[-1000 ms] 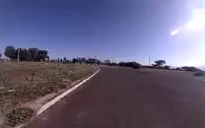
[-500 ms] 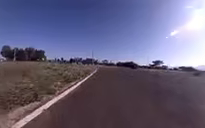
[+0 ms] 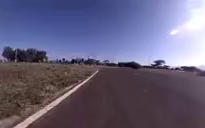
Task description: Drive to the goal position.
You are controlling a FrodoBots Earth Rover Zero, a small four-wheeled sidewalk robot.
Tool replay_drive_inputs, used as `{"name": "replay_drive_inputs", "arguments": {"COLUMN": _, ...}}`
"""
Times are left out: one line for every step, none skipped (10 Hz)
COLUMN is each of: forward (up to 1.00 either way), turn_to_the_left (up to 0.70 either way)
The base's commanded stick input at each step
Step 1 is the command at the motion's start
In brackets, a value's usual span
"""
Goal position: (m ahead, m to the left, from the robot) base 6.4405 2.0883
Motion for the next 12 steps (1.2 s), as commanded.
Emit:
{"name": "replay_drive_inputs", "arguments": {"forward": 1.0, "turn_to_the_left": 0.0}}
{"name": "replay_drive_inputs", "arguments": {"forward": 1.0, "turn_to_the_left": 0.0}}
{"name": "replay_drive_inputs", "arguments": {"forward": 1.0, "turn_to_the_left": 0.0}}
{"name": "replay_drive_inputs", "arguments": {"forward": 1.0, "turn_to_the_left": 0.0}}
{"name": "replay_drive_inputs", "arguments": {"forward": 1.0, "turn_to_the_left": 0.0}}
{"name": "replay_drive_inputs", "arguments": {"forward": 1.0, "turn_to_the_left": 0.0}}
{"name": "replay_drive_inputs", "arguments": {"forward": 1.0, "turn_to_the_left": -0.25}}
{"name": "replay_drive_inputs", "arguments": {"forward": 1.0, "turn_to_the_left": -0.37}}
{"name": "replay_drive_inputs", "arguments": {"forward": 1.0, "turn_to_the_left": -0.05}}
{"name": "replay_drive_inputs", "arguments": {"forward": 1.0, "turn_to_the_left": -0.01}}
{"name": "replay_drive_inputs", "arguments": {"forward": 1.0, "turn_to_the_left": 0.0}}
{"name": "replay_drive_inputs", "arguments": {"forward": 1.0, "turn_to_the_left": 0.0}}
